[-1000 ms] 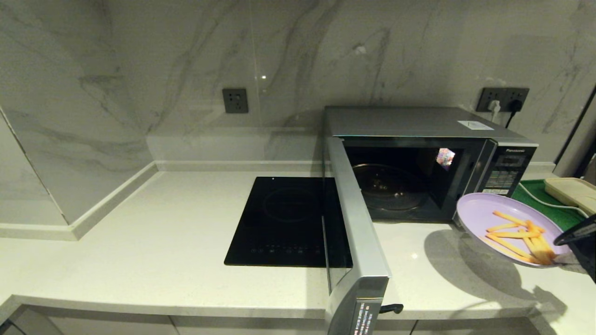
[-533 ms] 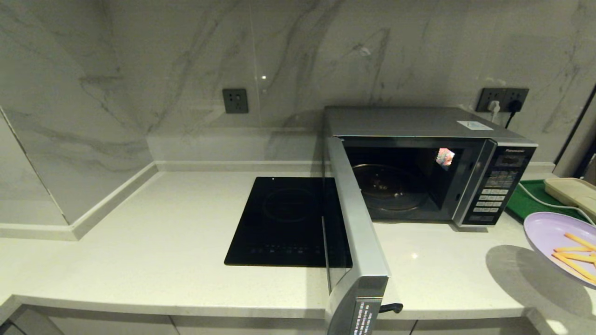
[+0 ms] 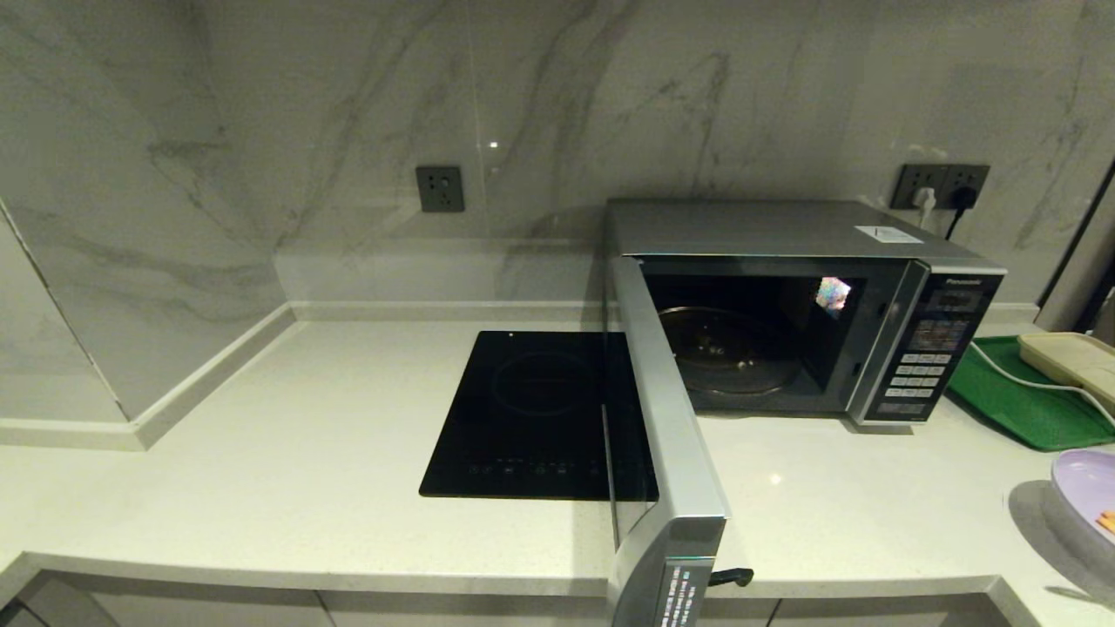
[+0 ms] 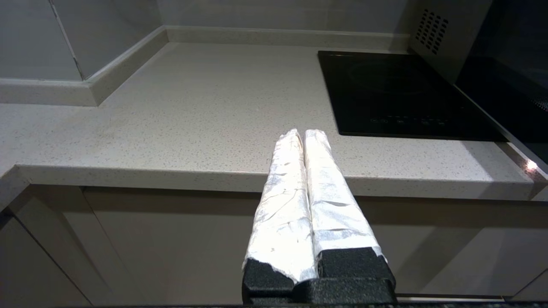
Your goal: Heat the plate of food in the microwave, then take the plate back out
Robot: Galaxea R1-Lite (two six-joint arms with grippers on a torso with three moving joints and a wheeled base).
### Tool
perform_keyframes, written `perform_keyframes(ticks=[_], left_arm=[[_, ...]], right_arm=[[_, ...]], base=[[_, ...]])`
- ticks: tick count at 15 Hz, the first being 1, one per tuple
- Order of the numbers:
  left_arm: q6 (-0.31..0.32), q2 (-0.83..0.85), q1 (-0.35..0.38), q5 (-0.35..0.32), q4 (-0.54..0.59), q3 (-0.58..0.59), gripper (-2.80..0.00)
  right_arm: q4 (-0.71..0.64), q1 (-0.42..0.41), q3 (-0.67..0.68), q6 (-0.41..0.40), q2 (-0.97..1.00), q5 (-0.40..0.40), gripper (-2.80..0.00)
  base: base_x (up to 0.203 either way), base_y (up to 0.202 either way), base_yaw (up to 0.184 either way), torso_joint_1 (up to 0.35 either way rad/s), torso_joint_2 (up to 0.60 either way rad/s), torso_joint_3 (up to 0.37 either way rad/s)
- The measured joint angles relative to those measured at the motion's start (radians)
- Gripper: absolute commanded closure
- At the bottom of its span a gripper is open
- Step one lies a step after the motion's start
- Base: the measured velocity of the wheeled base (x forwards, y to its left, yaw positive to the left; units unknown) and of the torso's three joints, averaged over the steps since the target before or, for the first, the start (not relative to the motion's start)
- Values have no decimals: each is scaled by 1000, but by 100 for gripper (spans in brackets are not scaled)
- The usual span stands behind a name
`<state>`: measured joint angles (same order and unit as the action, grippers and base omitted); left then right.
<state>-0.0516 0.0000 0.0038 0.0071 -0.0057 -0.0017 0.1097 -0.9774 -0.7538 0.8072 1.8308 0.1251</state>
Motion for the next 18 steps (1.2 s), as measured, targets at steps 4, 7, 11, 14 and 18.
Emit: perform_keyframes(ticks=[4,7,11,14,18], left_arm=[[0,0,0,0,0,0,0],[0,0,0,0,0,0,0],[0,0,0,0,0,0,0],[0,0,0,0,0,0,0],[0,0,0,0,0,0,0]], right_arm=[[64,-25,1,-20,82,1,0],[111,-36,2,-45,124,1,0],[176,-49,3,-72,168,1,0],[196,-52,4,-72,190,2,0],[199,-52,4,-72,209,21,-280]], base=[[0,0,0,0,0,0],[0,0,0,0,0,0],[0,0,0,0,0,0],[0,0,0,0,0,0],[0,0,0,0,0,0]])
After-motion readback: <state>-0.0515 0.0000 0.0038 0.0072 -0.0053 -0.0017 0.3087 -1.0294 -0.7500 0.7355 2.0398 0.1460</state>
